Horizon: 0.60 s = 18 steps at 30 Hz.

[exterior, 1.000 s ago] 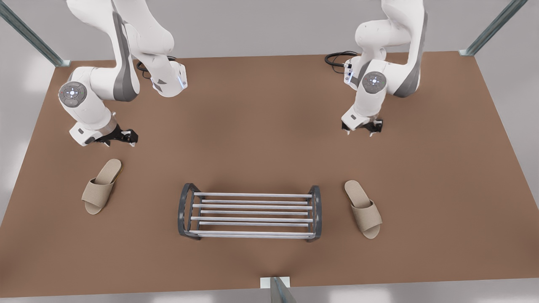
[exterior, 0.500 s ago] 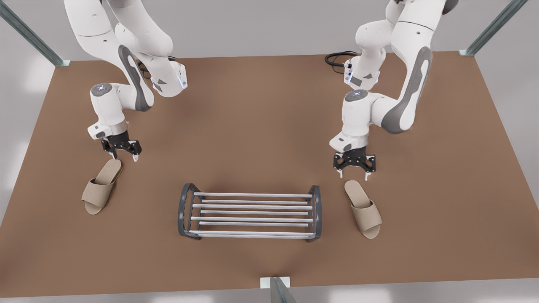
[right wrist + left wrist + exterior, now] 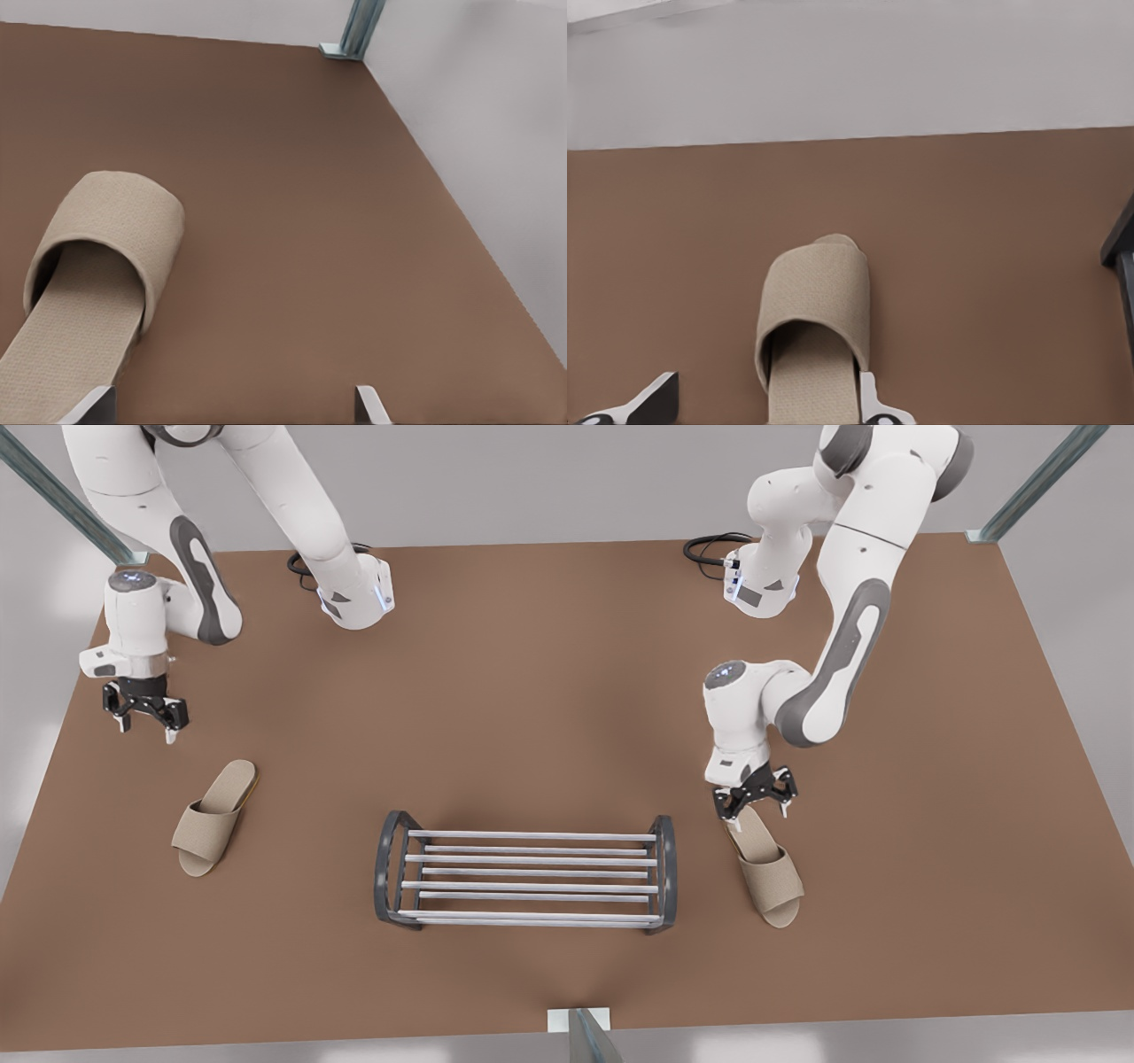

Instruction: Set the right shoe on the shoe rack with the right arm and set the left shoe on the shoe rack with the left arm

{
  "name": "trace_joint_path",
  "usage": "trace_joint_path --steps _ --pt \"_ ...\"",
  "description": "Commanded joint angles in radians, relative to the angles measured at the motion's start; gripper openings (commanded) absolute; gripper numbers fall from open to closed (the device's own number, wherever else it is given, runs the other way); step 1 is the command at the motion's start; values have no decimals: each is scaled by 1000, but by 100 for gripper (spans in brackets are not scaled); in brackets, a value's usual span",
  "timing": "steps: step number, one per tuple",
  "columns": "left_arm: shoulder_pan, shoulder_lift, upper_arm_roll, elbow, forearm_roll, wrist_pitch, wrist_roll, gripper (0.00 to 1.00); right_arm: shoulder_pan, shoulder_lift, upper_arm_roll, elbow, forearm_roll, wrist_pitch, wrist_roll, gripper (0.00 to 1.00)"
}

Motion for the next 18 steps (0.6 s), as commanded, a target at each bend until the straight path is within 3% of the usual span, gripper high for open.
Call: trace_joint_path --steps 1,5,18 --pt "25 1 2 0 112 40 -521 99 121 41 4 27 -18 17 -35 100" --pt "77 38 2 -6 270 91 -521 99 224 100 4 72 108 17 -33 100" --pt "140 150 0 26 322 174 -663 99 224 228 -1 179 112 15 -36 100"
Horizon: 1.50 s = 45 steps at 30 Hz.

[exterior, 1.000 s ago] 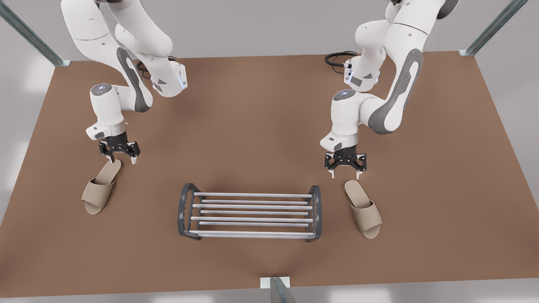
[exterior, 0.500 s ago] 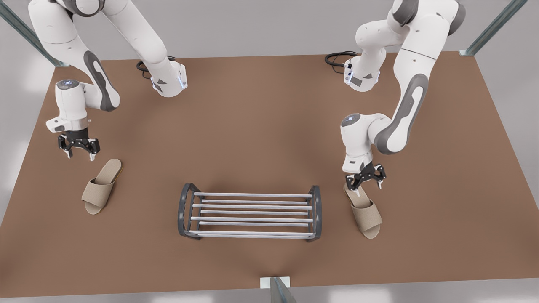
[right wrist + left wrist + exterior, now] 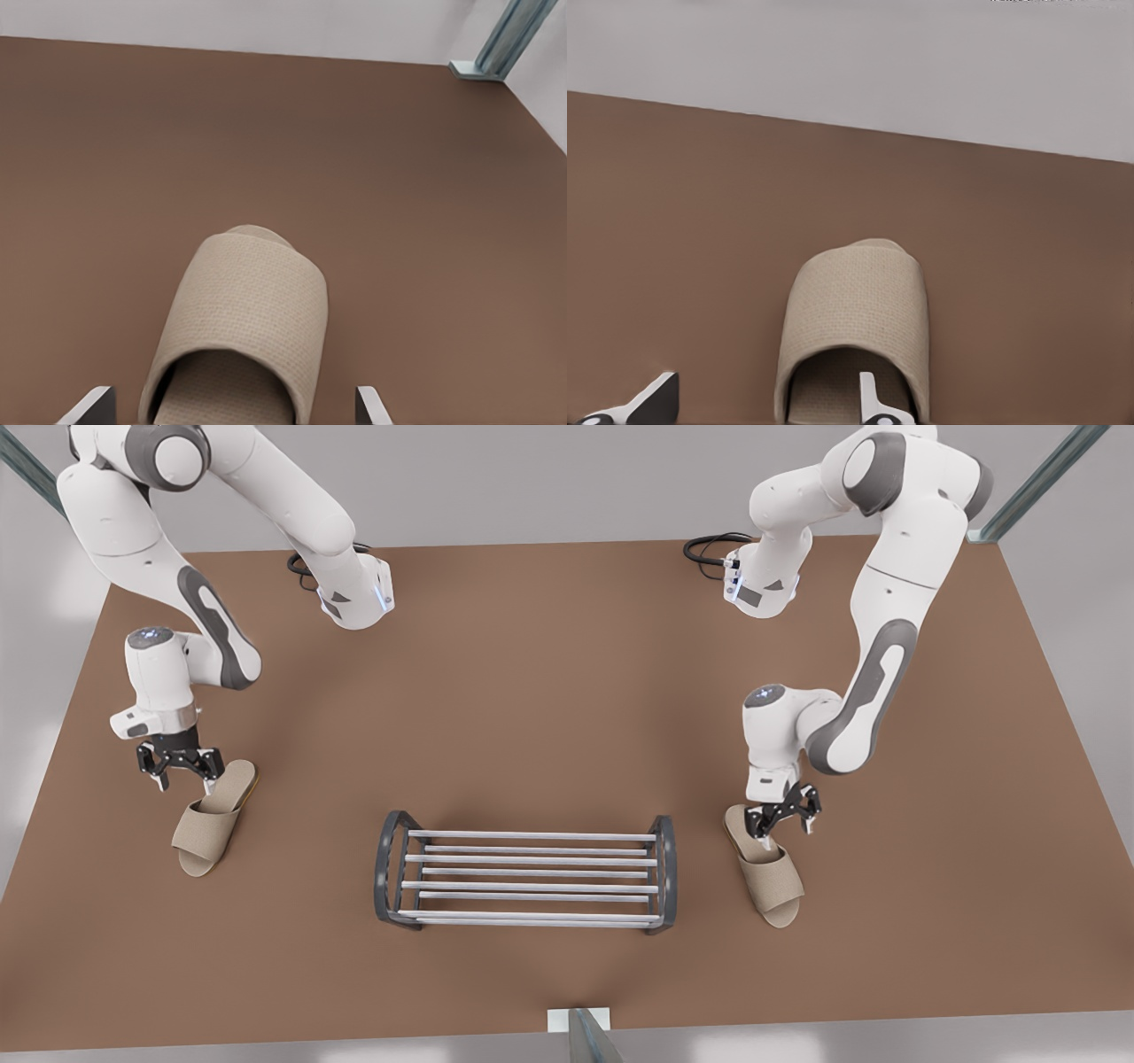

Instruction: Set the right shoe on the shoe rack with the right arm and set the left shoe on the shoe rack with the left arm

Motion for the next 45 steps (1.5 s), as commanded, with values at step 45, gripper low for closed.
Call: trace_joint_path --steps 45 --pt "-32 117 59 52 278 11 -314 99 -31 233 -21 198 26 0 -13 100"
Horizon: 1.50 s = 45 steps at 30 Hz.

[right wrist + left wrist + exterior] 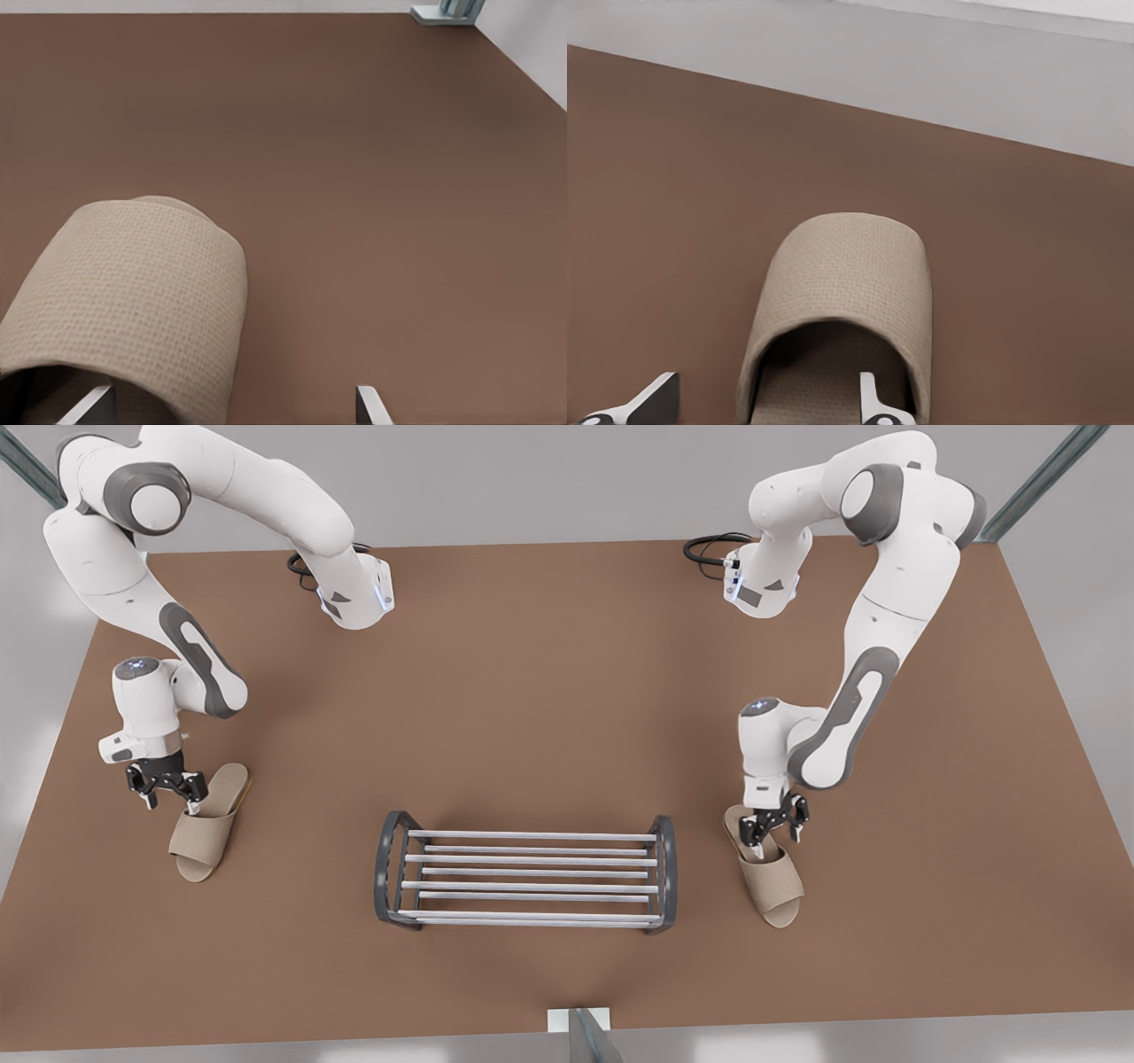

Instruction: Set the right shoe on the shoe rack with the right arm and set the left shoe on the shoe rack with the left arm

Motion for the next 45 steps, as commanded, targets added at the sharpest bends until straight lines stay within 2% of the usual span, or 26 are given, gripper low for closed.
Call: trace_joint_path --steps 1,25,26,27,28,31,32,34,37,40,42,45 --pt "-2 1 5 1 21 0 -22 99 1 13 -1 8 -3 0 -1 100" --pt "-7 32 34 51 64 0 -22 99 25 106 1 112 -5 0 -1 100" --pt "-7 33 34 53 64 0 -22 99 24 106 1 112 -3 -1 -1 98" --pt "-7 35 34 53 64 0 -22 99 22 106 1 112 -5 -1 -1 78" --pt "-7 35 34 53 70 0 -22 98 21 106 1 112 -5 -1 -1 72" --pt "-7 37 34 54 73 0 -22 82 16 106 1 112 -5 -1 -1 67" --pt "-7 37 34 60 73 0 -22 82 15 106 2 112 -5 -1 -1 64" --pt "-5 43 34 62 73 0 -22 65 12 106 2 112 -1 -1 -1 56" --pt "-7 43 34 65 73 0 -22 57 10 106 2 112 0 -1 1 44" --pt "-7 44 34 65 73 0 -22 52 -2 104 7 112 -1 -1 13 38" --pt "-7 44 34 67 72 0 -22 42 -2 103 8 112 -1 -1 16 29" --pt "-7 43 34 68 72 0 -22 31 -4 96 10 103 -1 -1 19 27"
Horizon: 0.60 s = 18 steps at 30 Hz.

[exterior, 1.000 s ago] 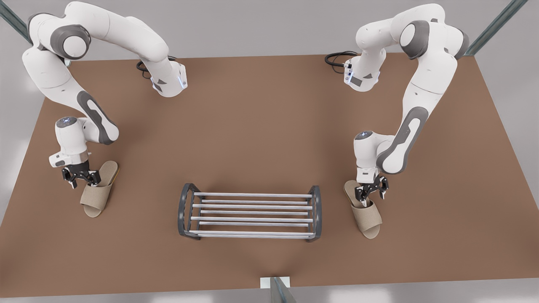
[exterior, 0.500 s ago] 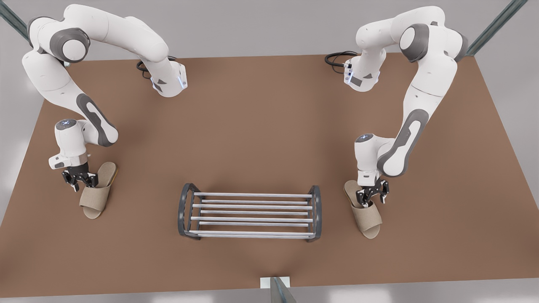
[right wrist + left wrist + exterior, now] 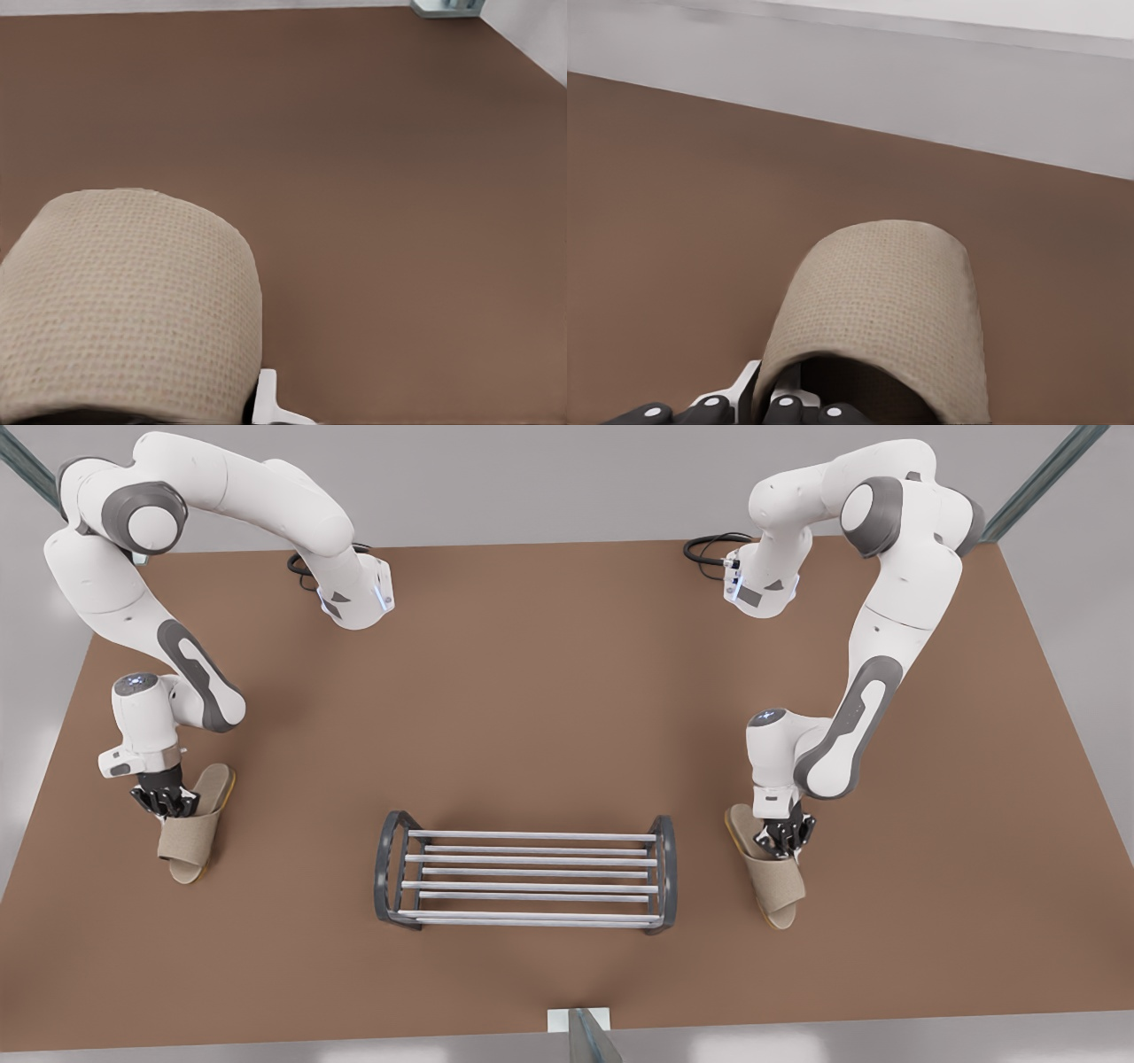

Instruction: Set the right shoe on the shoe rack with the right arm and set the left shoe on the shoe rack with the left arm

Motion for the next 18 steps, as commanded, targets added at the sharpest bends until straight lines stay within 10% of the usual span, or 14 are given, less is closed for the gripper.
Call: trace_joint_path --steps 1,10,18 --pt "1 -1 0 1 -1 -1 0 28 0 -3 2 -4 2 -3 29 27" --pt "7 -65 -32 78 -100 29 26 21 3 -49 22 -29 2 -6 110 22" --pt "10 -153 -256 260 -759 -185 640 21 11 -187 117 11 2 -278 276 21"
